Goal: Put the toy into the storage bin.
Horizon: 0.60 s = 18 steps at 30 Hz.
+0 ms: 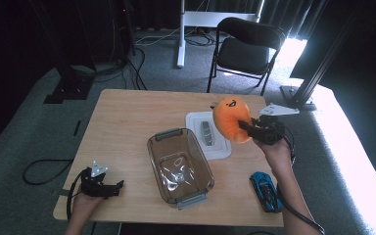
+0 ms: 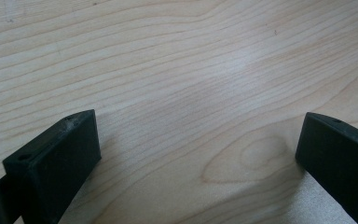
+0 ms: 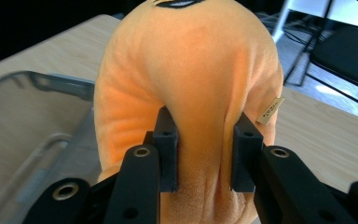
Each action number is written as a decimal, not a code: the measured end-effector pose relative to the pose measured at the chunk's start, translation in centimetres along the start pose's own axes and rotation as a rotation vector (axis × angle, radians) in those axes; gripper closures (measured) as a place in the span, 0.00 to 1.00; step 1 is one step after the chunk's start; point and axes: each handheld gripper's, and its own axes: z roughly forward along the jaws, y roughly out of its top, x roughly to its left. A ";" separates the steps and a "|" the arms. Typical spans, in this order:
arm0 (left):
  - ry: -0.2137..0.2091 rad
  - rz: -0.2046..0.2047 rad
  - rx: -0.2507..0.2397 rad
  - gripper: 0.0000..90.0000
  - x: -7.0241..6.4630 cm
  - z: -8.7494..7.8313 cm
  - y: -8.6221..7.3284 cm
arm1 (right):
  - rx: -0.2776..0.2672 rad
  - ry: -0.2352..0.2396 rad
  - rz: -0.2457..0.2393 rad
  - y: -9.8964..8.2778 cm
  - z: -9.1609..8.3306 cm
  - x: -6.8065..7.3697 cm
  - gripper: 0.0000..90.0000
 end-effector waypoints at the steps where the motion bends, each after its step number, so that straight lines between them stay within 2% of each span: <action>1: 0.000 0.000 -0.001 0.00 0.0 0.0 0.0 | -0.004 0.008 -0.004 0.1 -0.1 0.3 0.77; 7: 0.000 0.000 0.000 0.00 0.0 0.0 0.0 | -0.018 0.070 -0.053 0.8 -0.4 2.5 0.77; 18: 0.000 0.000 0.000 0.00 0.0 0.0 0.0 | -0.012 0.183 -0.104 0.7 0.3 5.5 0.77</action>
